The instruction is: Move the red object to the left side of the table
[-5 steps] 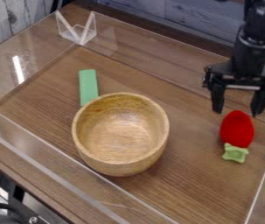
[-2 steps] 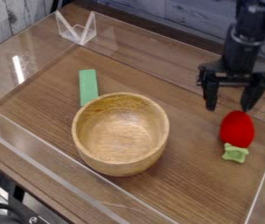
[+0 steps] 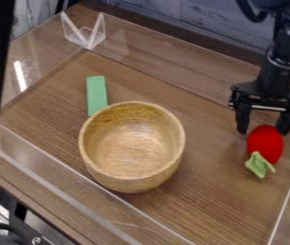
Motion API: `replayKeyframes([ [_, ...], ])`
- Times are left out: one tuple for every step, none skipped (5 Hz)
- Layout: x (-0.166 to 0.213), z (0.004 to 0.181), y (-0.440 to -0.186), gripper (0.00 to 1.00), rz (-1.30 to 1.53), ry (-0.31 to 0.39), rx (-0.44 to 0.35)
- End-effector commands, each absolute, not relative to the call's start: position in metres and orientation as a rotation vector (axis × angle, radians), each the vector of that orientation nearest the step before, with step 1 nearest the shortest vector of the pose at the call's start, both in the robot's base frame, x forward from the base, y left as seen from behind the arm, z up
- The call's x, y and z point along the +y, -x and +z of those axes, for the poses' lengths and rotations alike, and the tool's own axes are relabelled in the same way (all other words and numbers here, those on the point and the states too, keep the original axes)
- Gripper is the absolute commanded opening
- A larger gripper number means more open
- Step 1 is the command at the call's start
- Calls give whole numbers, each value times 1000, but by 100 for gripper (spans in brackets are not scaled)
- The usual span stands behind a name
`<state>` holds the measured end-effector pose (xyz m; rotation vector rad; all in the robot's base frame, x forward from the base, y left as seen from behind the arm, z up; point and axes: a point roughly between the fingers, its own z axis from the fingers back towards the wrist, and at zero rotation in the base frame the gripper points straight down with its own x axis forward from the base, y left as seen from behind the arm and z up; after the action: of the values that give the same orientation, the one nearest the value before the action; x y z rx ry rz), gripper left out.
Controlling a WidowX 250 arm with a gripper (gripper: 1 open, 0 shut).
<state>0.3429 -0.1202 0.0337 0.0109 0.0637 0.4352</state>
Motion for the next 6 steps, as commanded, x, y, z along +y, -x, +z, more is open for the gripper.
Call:
replayKeyframes([
  [-125,46,-345,100,434,-2,29],
  [-122,46,-337,100,415,-21,43],
  [-121,47,-331,100,397,-26,51],
  [-133,48,-329,0,508,-17,53],
  [-142,50,-326,0,601,-21,47],
  [-144,46,-329,100,561,-43,38],
])
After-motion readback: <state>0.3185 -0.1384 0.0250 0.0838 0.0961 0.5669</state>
